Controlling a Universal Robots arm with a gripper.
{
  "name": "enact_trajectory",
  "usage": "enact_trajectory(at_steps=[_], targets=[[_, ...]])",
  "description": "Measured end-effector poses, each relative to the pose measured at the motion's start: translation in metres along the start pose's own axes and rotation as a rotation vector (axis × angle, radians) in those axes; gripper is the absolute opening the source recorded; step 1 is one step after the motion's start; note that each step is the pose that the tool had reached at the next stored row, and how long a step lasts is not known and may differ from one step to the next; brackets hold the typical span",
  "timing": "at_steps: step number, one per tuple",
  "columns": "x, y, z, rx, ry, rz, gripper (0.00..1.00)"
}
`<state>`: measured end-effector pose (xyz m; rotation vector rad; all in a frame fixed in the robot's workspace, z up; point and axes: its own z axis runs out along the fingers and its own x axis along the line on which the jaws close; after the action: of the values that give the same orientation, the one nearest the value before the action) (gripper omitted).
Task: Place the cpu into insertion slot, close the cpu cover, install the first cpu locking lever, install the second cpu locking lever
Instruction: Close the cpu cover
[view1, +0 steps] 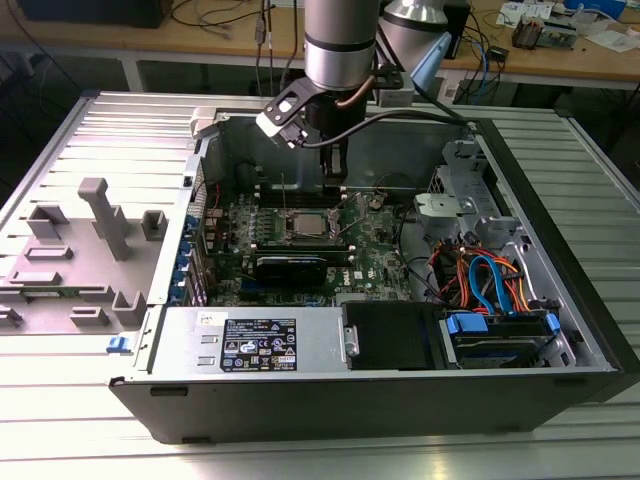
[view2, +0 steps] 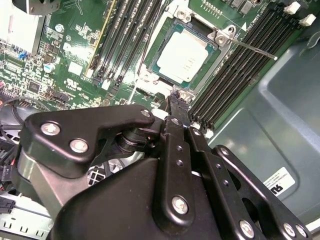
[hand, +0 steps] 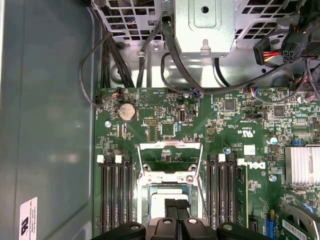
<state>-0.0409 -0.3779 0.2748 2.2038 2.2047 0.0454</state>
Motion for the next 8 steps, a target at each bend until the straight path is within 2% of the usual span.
enact_trajectory(at_steps=[8], targets=[[0.0000, 0.0030, 0.0002, 0.0000, 0.0000, 0.000, 0.11]])
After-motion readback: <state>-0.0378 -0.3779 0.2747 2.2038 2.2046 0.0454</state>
